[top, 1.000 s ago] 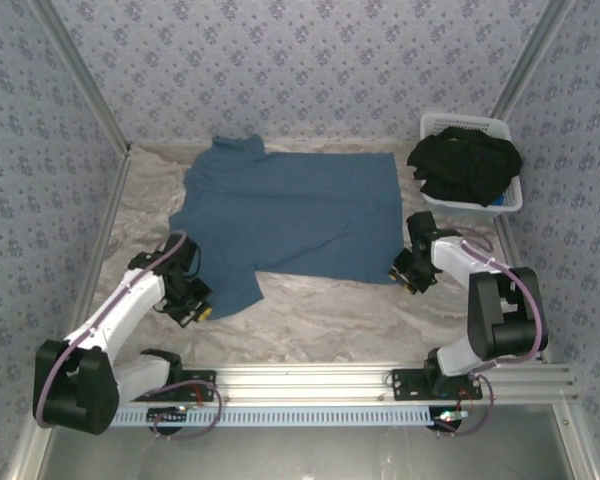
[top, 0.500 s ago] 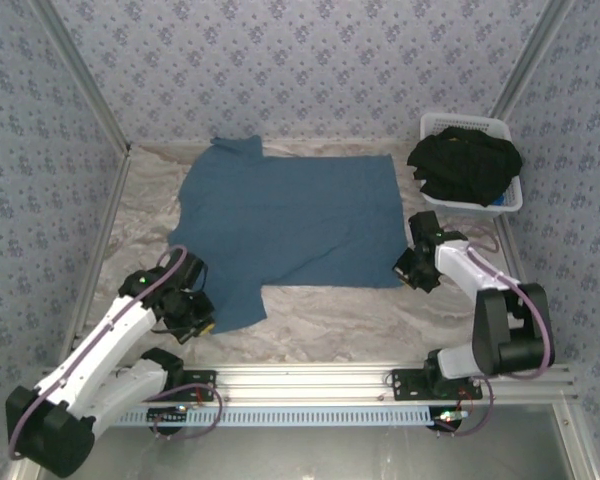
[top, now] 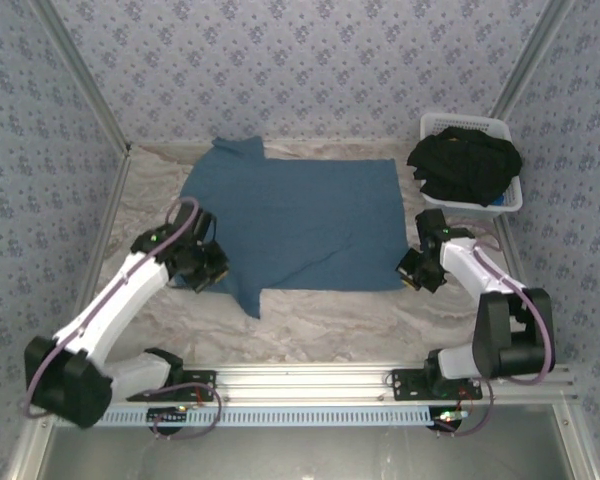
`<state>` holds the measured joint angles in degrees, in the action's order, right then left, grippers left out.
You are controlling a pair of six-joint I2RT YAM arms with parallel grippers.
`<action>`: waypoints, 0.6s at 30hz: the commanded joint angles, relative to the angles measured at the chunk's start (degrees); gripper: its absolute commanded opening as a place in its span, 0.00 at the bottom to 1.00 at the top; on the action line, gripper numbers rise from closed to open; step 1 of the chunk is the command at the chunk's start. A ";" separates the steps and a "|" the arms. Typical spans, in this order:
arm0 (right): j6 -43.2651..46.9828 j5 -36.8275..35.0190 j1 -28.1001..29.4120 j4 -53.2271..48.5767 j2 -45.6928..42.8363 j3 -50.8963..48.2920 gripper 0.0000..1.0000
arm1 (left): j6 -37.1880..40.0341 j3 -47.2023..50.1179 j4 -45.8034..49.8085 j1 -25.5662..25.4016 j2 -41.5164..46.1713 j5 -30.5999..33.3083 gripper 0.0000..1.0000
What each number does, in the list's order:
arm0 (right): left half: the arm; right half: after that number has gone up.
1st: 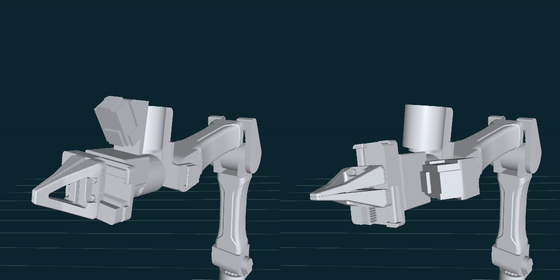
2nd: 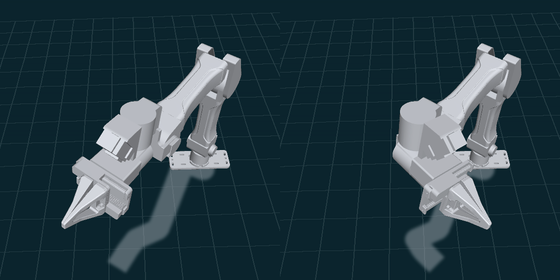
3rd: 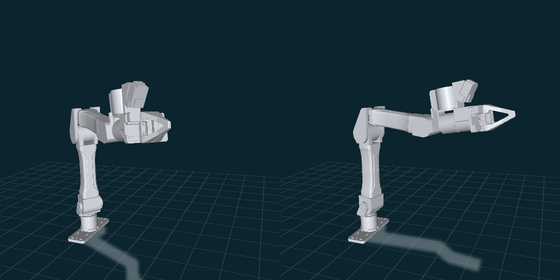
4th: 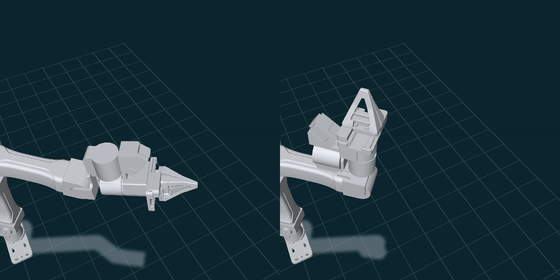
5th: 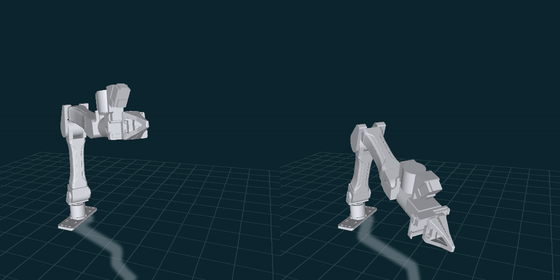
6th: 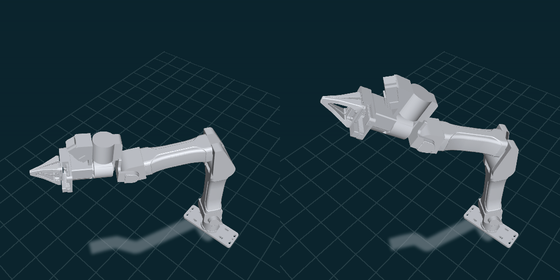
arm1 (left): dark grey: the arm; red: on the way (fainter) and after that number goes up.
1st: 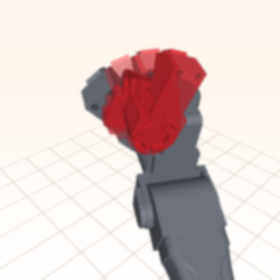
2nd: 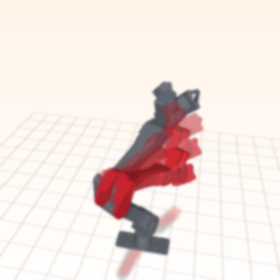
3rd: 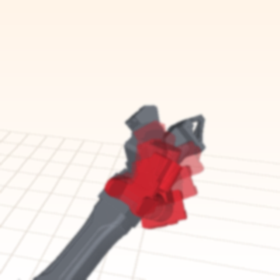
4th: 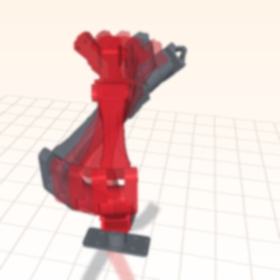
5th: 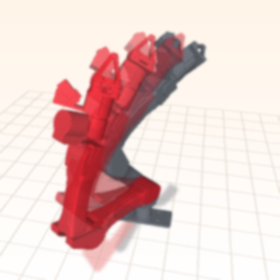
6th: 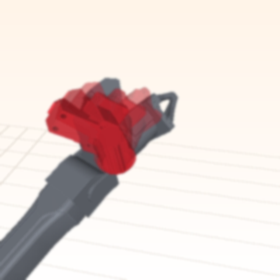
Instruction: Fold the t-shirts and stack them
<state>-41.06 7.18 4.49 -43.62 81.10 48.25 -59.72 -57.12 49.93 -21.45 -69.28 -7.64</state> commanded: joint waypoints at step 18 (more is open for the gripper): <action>8.69 -4.07 -0.85 -5.52 19.58 27.21 0.00 | 22.03 -35.98 -3.38 11.26 -32.97 -2.14 0.00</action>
<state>-33.41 5.96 3.77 -46.19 99.15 73.56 -41.30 -88.60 46.09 -10.24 -100.64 -9.69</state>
